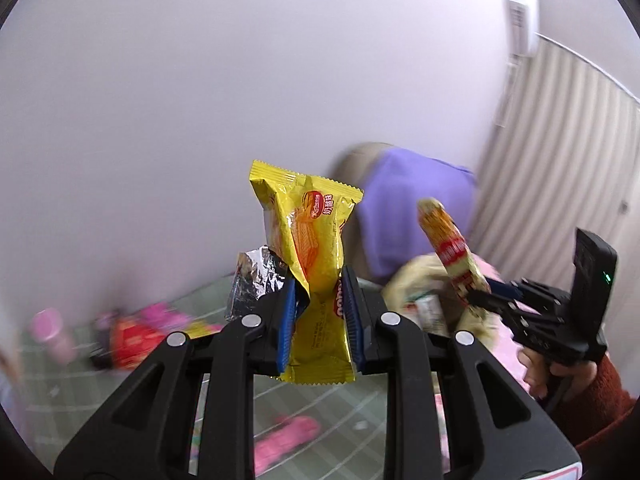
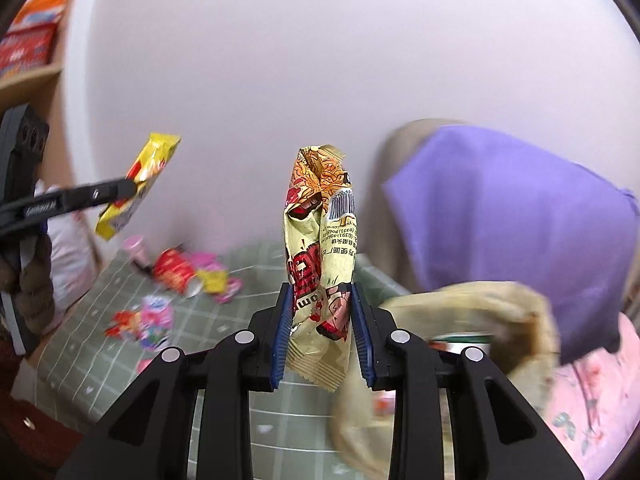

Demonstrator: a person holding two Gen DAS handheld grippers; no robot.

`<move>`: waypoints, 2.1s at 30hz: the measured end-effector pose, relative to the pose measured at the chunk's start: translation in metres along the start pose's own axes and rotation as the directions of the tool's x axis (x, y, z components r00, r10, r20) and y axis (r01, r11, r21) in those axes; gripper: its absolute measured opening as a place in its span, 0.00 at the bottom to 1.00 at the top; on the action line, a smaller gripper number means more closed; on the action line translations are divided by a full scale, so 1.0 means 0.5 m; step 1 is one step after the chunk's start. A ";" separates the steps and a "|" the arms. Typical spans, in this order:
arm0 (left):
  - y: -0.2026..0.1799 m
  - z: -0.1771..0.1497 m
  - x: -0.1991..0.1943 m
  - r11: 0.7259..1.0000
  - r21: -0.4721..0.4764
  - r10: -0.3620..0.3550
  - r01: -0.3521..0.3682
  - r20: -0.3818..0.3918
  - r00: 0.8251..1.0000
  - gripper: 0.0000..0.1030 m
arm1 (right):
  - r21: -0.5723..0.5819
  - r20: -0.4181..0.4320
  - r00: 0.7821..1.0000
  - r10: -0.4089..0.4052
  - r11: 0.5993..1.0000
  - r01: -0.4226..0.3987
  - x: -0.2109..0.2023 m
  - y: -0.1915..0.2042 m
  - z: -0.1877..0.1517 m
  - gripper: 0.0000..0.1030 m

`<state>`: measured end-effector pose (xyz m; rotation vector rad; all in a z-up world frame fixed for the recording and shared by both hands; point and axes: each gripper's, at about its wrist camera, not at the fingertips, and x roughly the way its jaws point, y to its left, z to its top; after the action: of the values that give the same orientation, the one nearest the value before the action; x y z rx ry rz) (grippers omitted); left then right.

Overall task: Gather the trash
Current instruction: 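Carry the wafer pack and snack stick with both tools to the yellow bag, then open both tools to drop the snacks into the yellow bag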

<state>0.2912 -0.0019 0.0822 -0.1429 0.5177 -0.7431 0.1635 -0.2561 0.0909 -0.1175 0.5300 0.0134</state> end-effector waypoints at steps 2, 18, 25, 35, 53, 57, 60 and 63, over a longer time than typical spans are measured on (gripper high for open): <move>-0.042 0.009 0.046 0.997 0.027 -0.076 0.077 -0.027 0.997 0.21 | 0.037 0.013 0.999 -0.050 0.998 0.049 -0.024 -0.046 0.004 0.27; -0.287 -0.083 0.407 0.910 0.030 -0.369 0.413 -0.395 0.841 0.21 | 0.234 -0.027 0.986 -0.162 0.958 0.163 -0.074 -0.258 -0.040 0.27; -0.292 -0.134 0.467 0.950 0.086 -0.228 0.300 -0.466 0.855 0.21 | 0.270 -0.074 0.997 -0.037 0.961 0.055 0.034 -0.267 -0.059 0.27; -0.306 -0.145 0.477 0.960 0.151 -0.149 0.238 -0.446 0.883 0.21 | 0.248 -0.227 0.973 -0.042 0.964 0.100 0.102 -0.294 -0.159 0.27; -0.331 -0.082 0.513 0.953 0.032 -0.255 0.302 -0.454 0.853 0.39 | 0.269 -0.169 0.986 -0.002 0.962 0.048 0.062 -0.333 -0.184 0.32; -0.313 -0.065 0.493 0.961 0.018 -0.242 0.276 -0.428 0.871 0.46 | 0.274 -0.164 0.987 -0.004 0.961 0.049 0.066 -0.330 -0.186 0.43; -0.302 -0.054 0.468 0.970 0.024 -0.212 0.240 -0.393 0.895 0.51 | 0.261 -0.154 0.988 -0.007 0.964 0.047 0.064 -0.324 -0.181 0.49; -0.288 -0.047 0.442 0.979 0.023 -0.180 0.201 -0.360 0.916 0.52 | 0.229 -0.145 0.989 -0.026 0.972 0.059 0.059 -0.311 -0.172 0.49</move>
<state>0.3284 -0.2561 0.0172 -0.0007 0.8355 -0.9829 0.1523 -0.4208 0.0190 0.1004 0.6664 -0.0999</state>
